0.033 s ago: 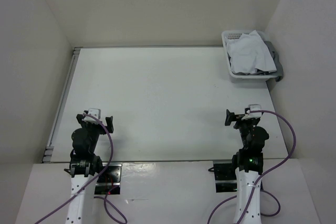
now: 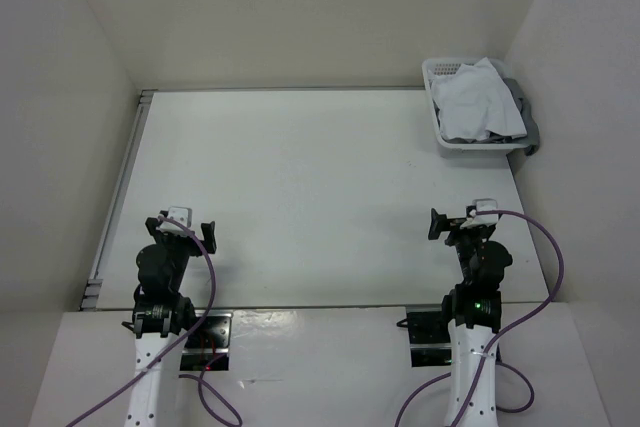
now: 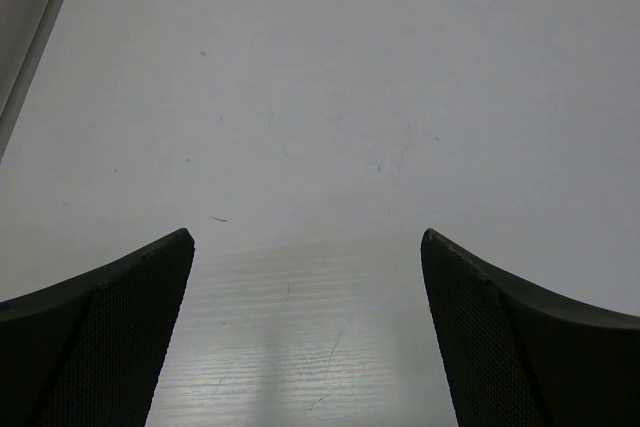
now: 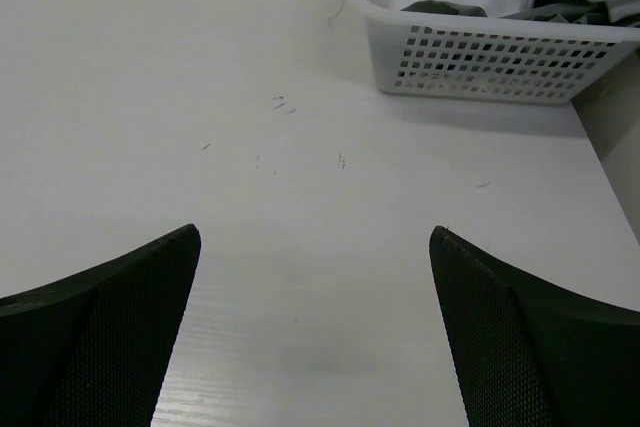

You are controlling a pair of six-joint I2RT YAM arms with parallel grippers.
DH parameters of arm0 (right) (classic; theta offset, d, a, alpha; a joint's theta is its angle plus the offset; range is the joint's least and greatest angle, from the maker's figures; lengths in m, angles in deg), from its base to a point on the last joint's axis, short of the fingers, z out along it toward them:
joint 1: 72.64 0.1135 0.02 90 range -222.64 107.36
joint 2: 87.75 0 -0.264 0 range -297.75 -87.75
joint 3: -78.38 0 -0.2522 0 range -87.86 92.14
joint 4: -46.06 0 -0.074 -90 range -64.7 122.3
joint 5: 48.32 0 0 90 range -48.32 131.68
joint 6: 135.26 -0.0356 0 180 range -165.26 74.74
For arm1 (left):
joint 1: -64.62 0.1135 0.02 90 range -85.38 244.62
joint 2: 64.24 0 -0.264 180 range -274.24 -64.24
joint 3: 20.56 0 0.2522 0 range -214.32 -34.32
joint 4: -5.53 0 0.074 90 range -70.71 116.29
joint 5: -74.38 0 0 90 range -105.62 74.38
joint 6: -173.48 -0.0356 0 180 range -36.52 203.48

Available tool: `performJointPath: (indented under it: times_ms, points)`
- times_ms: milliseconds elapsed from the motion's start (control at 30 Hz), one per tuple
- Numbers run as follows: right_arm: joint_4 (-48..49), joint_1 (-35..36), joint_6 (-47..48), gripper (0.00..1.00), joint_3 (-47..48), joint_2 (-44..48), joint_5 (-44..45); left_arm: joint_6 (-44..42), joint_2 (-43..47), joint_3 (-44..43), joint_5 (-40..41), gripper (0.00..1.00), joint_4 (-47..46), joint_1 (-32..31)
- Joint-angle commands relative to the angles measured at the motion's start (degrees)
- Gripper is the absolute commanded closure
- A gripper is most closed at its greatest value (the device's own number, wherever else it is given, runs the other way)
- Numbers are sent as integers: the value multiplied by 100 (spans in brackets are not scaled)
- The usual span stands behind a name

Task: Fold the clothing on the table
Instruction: Grab the skirt from the pile

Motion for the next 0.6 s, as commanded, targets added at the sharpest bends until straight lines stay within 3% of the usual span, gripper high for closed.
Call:
performJointPath:
  times_ms: [0,567]
  points:
    - [100,36,48,1,-283,480,55,-100,724,248,9,0,-145,-12]
    - [100,36,48,1,-283,480,-23,-100,724,248,9,0,-145,-12]
